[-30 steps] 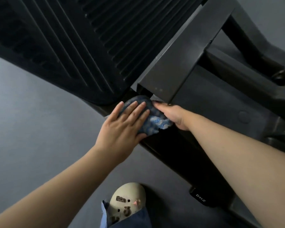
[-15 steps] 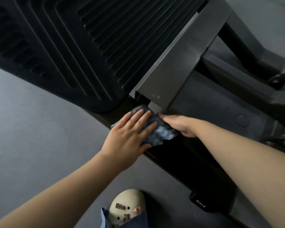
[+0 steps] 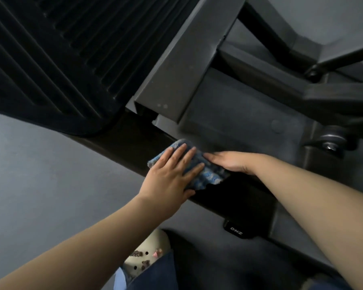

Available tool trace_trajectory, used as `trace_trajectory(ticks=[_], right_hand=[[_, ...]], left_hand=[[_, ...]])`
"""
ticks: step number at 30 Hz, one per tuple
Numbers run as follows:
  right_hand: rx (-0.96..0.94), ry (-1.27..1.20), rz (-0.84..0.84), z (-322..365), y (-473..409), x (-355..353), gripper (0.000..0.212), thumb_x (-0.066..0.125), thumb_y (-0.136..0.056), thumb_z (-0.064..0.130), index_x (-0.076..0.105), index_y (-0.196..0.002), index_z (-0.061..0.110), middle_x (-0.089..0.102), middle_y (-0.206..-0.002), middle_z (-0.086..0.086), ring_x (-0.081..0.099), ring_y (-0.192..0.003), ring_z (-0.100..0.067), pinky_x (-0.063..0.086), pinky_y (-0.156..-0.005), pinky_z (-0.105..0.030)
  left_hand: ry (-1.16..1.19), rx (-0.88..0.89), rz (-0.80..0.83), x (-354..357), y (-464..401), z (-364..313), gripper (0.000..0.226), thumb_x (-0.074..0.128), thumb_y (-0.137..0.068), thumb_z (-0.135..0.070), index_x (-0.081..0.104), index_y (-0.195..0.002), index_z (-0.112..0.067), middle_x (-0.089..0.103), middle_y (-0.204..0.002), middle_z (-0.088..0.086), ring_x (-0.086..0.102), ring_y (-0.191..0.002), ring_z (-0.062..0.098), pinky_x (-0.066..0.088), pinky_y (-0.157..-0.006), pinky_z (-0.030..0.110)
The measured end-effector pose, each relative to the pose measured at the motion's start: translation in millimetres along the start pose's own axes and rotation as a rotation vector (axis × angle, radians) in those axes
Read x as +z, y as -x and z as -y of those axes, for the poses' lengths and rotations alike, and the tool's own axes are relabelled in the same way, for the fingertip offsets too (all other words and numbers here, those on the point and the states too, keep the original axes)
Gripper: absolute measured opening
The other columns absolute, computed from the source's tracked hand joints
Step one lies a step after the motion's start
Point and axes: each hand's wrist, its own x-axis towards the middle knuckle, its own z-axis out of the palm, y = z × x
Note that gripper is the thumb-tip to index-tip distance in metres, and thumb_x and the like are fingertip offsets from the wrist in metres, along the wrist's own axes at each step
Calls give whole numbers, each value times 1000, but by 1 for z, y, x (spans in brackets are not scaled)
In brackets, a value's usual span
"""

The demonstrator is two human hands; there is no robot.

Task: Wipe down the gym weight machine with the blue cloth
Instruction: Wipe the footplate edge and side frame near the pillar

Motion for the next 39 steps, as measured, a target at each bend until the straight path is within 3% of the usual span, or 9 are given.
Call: trace_trajectory(ticks=[5,10,14,18,21,26,30,34,39], right_hand=[[108,93,-26,-61,30,9,57,40,-92,53,43,-140,23,47,-142,-3,45,-129,-19,31,-111,-31],[199,318,-140,-90,59,20,48,46,-95,45,45,-134,16,54,-130,-12,51,-117,-26,35,-81,-25],[214,471,-171,-93,73,26,53,45,-96,42,37,-138,11,44,-141,-12,43,-127,-27,35,-96,-30],[243,542,-226,-95,80,43,72,41,-98,40,2,-151,12,11,-158,-9,20,-143,-24,22,-115,-34],[341,600,-374,-92,85,73,75,36,-99,41,-6,-149,5,1,-156,-21,6,-145,-30,6,-117,-35],[414,417,-784,-86,81,146,83,88,-54,31,58,-121,-8,52,-124,-36,57,-112,-44,49,-90,-48],[428,357,-802,-78,85,177,85,94,-37,28,65,-112,-1,61,-115,-29,64,-97,-41,54,-79,-44],[423,371,-871,-79,99,164,73,92,-31,40,65,-91,10,63,-89,-14,63,-75,-30,53,-69,-37],[428,462,-820,-76,97,151,86,94,-29,38,66,-103,4,64,-102,-22,65,-86,-36,54,-80,-42]], left_hand=[[-16,244,166,11,-26,-48,65,33,-96,-50,-1,-149,-33,-15,-157,8,-15,-144,29,-20,-108,41],[-6,425,225,22,-44,-80,62,32,-98,-46,-2,-149,-34,-14,-157,9,-15,-143,31,-15,-113,43],[-57,519,228,24,-47,-90,64,33,-99,-42,-5,-148,-34,-13,-157,11,-11,-144,33,-12,-114,45],[-119,549,177,20,-43,-88,66,54,-80,-38,34,-143,-37,31,-150,14,32,-137,36,23,-112,49],[-132,593,141,18,-37,-84,58,34,-79,-29,47,-135,-35,45,-142,13,46,-128,33,25,-111,46],[-154,699,35,23,-26,-68,56,57,-63,-35,63,-118,-36,62,-126,4,62,-111,25,44,-97,41],[-21,708,-64,27,-16,-61,52,49,-69,-30,65,-118,-28,62,-125,8,62,-110,29,34,-100,42],[-65,646,-42,32,-5,-57,63,78,-53,-45,71,-109,-17,65,-120,7,62,-110,27,43,-96,43],[83,528,45,38,26,-66,48,34,-79,-28,71,-105,-12,64,-113,6,58,-95,24,46,-78,33]])
